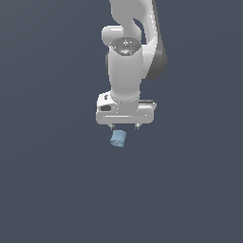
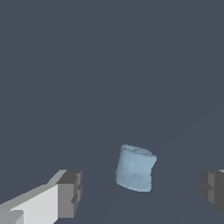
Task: Pick up the object and move it to a goal position.
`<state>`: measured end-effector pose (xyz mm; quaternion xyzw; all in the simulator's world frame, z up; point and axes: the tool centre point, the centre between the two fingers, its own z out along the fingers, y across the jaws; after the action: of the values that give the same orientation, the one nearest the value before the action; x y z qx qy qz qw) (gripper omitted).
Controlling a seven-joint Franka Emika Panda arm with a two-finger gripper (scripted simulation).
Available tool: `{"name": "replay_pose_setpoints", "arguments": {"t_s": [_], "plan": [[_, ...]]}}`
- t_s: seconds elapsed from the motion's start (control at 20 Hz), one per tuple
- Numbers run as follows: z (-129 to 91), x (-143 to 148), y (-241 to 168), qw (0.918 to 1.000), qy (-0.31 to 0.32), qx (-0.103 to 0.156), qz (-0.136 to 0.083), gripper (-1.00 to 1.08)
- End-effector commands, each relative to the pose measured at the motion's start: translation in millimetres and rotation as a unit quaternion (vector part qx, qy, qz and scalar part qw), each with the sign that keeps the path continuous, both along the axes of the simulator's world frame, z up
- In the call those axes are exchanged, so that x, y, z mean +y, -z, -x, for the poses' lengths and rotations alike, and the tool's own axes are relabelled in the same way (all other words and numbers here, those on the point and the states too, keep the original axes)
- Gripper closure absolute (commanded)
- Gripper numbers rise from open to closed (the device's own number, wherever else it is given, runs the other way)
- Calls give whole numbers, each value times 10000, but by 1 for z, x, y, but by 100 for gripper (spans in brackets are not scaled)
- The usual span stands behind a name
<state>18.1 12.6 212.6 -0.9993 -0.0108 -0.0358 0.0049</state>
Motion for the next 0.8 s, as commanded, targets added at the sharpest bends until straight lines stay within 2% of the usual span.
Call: {"name": "replay_pose_setpoints", "arguments": {"t_s": [0.0, 0.4, 0.75], "plan": [[0, 0, 0, 10000, 0, 0, 0, -92], [-14, -7, -18, 9997, 4, -256, 24, -92], [-11, -8, -10, 9997, 62, -225, 18, -92]]}}
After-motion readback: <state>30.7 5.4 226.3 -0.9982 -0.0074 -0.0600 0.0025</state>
